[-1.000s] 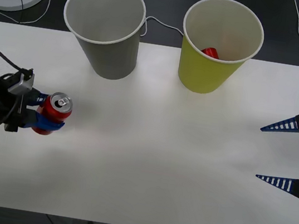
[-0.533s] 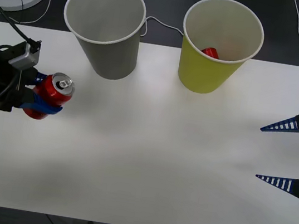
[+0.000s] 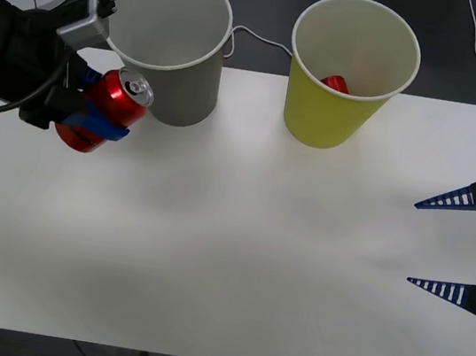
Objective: Put the can into the green bin and the plastic bottle into the gray bin
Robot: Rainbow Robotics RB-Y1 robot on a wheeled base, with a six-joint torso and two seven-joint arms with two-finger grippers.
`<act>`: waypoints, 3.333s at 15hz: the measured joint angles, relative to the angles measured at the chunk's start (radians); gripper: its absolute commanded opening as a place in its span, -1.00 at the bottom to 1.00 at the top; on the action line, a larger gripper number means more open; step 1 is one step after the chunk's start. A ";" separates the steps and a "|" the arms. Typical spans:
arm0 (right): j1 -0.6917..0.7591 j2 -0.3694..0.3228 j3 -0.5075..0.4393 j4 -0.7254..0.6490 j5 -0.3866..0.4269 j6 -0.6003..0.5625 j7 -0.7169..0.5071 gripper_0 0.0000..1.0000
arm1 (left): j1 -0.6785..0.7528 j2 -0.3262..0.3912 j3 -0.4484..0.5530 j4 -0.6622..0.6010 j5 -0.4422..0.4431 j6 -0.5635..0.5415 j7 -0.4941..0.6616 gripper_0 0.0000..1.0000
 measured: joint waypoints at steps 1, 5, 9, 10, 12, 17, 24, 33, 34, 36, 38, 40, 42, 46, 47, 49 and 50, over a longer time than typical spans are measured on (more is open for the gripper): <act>0.000 0.000 0.000 0.000 0.000 0.000 0.000 1.00 | -0.057 0.018 -0.045 0.000 0.000 0.000 0.052 -1.00; 0.000 0.000 0.000 0.000 0.000 0.000 0.000 1.00 | -0.305 0.050 -0.227 0.039 0.027 0.000 0.246 -1.00; 0.000 0.000 0.000 0.000 0.000 0.000 0.000 1.00 | -0.575 0.018 -0.417 0.175 0.042 0.000 0.313 -1.00; 0.000 0.000 0.000 0.000 0.000 0.000 0.000 1.00 | -0.634 -0.006 -0.455 0.218 0.043 0.000 0.333 -1.00; 0.000 0.000 0.000 0.000 0.000 0.000 0.000 1.00 | -0.738 -0.066 -0.520 0.311 0.041 0.006 0.364 -1.00; 0.000 0.000 0.000 0.000 0.000 0.000 0.000 1.00 | -0.967 -0.243 -0.663 0.607 0.018 0.119 0.407 -1.00; 0.000 0.000 0.000 0.000 0.000 0.000 0.000 1.00 | -1.230 -0.491 -0.842 1.072 -0.019 0.322 0.408 -1.00; 0.000 0.000 0.000 0.000 0.000 0.000 0.000 1.00 | -1.296 -0.656 -0.866 1.342 -0.079 0.503 0.406 -0.80; 0.000 0.000 0.000 0.000 0.000 0.000 0.000 1.00 | -1.295 -0.657 -0.866 1.342 -0.080 0.507 0.405 -0.14; 0.000 0.000 0.000 0.000 0.000 0.000 0.000 1.00 | -1.295 -0.657 -0.866 1.338 -0.076 0.516 0.401 1.00; 0.000 0.000 0.000 0.000 0.000 0.000 0.000 1.00 | -1.295 -0.657 -0.866 1.331 -0.066 0.519 0.397 1.00; 0.000 0.000 0.000 0.000 0.000 0.000 0.000 1.00 | -1.296 -0.656 -0.865 1.329 -0.054 0.518 0.390 1.00; 0.000 0.000 0.000 0.000 0.000 0.000 0.000 1.00 | -1.295 -0.645 -0.851 1.329 -0.030 0.481 0.335 1.00; 0.000 0.000 0.000 0.000 0.000 0.000 0.000 1.00 | -1.279 -0.563 -0.802 1.314 0.098 0.354 0.210 1.00; 0.000 0.000 0.000 0.000 0.000 0.000 0.000 1.00 | -1.265 -0.529 -0.801 1.286 0.133 0.328 0.189 1.00; 0.000 0.000 0.000 0.000 0.000 0.000 0.000 1.00 | -1.207 -0.451 -0.794 1.162 0.165 0.298 0.178 1.00; 0.000 0.000 0.000 0.000 0.000 0.000 0.000 1.00 | -1.164 -0.407 -0.780 1.076 0.163 0.292 0.179 1.00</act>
